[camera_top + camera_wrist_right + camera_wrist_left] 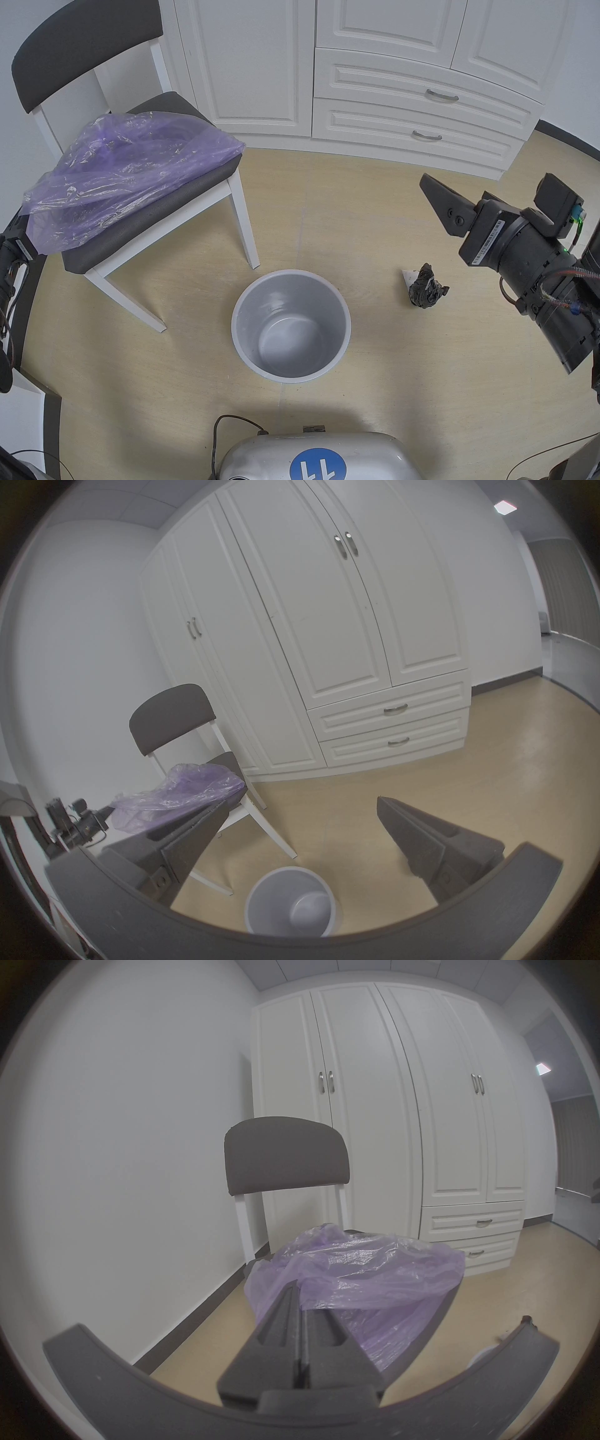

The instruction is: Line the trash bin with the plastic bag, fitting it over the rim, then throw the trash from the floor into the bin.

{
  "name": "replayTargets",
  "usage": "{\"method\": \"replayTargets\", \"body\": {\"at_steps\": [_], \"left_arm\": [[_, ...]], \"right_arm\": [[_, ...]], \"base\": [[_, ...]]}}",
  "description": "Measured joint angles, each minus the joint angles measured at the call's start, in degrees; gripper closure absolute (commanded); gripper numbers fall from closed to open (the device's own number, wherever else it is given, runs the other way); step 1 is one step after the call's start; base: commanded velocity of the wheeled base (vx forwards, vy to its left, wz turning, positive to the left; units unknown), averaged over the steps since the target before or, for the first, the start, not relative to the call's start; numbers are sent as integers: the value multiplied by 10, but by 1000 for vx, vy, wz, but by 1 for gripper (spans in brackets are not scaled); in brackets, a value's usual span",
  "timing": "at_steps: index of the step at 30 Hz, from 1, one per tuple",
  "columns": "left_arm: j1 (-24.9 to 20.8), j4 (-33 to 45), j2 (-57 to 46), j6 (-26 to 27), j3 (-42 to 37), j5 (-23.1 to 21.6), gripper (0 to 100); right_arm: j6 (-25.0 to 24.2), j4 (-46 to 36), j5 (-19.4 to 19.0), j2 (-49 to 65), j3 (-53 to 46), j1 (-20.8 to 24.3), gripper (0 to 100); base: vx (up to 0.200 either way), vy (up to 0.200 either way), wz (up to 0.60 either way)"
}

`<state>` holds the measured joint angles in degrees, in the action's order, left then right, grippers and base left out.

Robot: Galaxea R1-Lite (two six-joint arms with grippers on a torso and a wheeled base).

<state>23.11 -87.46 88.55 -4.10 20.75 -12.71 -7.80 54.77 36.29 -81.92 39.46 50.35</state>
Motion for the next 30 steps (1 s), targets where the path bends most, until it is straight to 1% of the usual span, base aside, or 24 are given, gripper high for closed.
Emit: {"method": "replayTargets", "body": {"at_steps": [4, 6, 8, 12, 16, 18, 20, 22, 24, 26, 30], "left_arm": [[-13, 5, -40, 1, -26, -6, 100], [-27, 12, -60, 1, -34, -11, 100], [-55, 28, -78, 1, -39, -16, 100], [-127, 63, -105, 0, -35, -20, 100], [-197, 85, -124, 0, -1, -22, 100], [-231, 91, -129, 0, 17, -21, 100], [-264, 96, -133, 0, 30, -17, 100], [-291, 98, -136, 2, 39, -12, 100], [-307, 99, -137, 5, 44, -10, 100], [-326, 101, -140, 14, 47, -7, 100], [-363, 101, -144, 48, 48, 8, 100]], "right_arm": [[44, 27, -2, -5, -13, 2, 0], [57, 38, -2, -4, -19, 3, 0], [66, 49, -2, -2, -27, 6, 0], [79, 71, -1, 0, -44, 11, 0], [85, 88, 2, -3, -56, 14, 0], [86, 95, 10, -10, -58, 14, 0], [87, 109, 32, -24, -55, 13, 0], [89, 136, 52, -44, -50, 13, 0], [90, 162, 60, -59, -47, 14, 0], [91, 187, 66, -80, -46, 17, 0], [92, 196, 69, -105, -47, 24, 0]], "base": [[0, 0, 0], [0, 0, 0], [0, 0, 0], [0, 0, 0], [0, 0, 0], [0, 0, 0], [0, 0, 0], [0, 0, 0], [0, 0, 0], [0, 0, 0], [0, 0, 0]]}}
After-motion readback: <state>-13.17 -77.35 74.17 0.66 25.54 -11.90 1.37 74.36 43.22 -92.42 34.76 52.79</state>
